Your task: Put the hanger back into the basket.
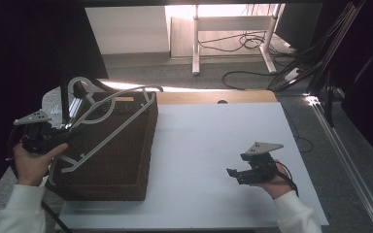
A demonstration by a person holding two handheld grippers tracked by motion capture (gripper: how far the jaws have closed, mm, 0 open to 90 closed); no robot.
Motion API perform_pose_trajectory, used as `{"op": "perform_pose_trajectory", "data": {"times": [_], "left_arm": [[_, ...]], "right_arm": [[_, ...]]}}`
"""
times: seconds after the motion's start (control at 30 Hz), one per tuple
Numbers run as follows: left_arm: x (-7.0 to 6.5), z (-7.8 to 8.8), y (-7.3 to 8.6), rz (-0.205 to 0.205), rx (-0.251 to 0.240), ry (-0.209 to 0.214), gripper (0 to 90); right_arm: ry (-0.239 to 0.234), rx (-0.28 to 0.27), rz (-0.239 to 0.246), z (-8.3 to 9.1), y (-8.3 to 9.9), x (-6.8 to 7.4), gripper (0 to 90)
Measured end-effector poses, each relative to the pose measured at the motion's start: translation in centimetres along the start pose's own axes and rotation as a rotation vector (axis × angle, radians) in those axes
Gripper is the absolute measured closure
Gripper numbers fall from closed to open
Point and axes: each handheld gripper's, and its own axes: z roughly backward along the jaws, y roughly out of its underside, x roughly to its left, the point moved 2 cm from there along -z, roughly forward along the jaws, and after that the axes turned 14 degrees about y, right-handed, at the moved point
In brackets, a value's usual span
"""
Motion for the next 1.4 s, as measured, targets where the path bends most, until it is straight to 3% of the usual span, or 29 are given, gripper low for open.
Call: {"op": "perform_pose_trajectory", "data": {"times": [0.3,0.6,0.77,0.8,0.83,0.87,0.93,1.0,1.13,1.4], "left_arm": [[2.0,-0.3,1.1,0.015,-0.005,-0.037,81.4],[3.2,-1.0,1.8,0.025,0.001,-0.052,81.2],[3.7,-1.9,2.5,0.038,0.027,-0.018,80.3],[3.8,-2.1,2.6,0.041,0.029,0.012,78.2],[3.8,-2.1,2.6,0.041,0.029,0.012,69.2],[3.8,-2.5,2.6,0.038,0.056,-0.02,57.1],[3.6,-2.9,2.5,0.036,0.08,-0.036,39.0],[3.1,-3.0,2.4,0.026,0.084,-0.043,33.0],[1.4,-3.3,2.0,0.008,0.1,-0.031,28.6],[-3.8,-4.8,2.2,-0.017,0.113,0.096,28.2]], "right_arm": [[-0.002,0.001,-0.008,0.0,0.1,-0.2,23.8],[-0.003,0.002,-0.008,0.0,0.1,-0.2,23.8],[-0.005,0.001,-0.006,0.1,0.1,-0.3,23.8],[-0.004,0.001,-0.006,0.1,0.1,-0.3,23.8],[-0.004,0.001,-0.006,0.1,0.1,-0.3,23.8],[-0.005,0.004,-0.006,0.1,0.1,-0.3,23.8],[-0.006,0.004,-0.006,0.1,0.1,-0.3,23.8],[-0.005,0.004,-0.006,0.1,0.1,-0.3,23.7],[-0.005,0.004,-0.006,0.2,0.1,-0.3,23.7],[-0.007,0.002,-0.012,0.2,0.2,-0.3,23.3]]}}
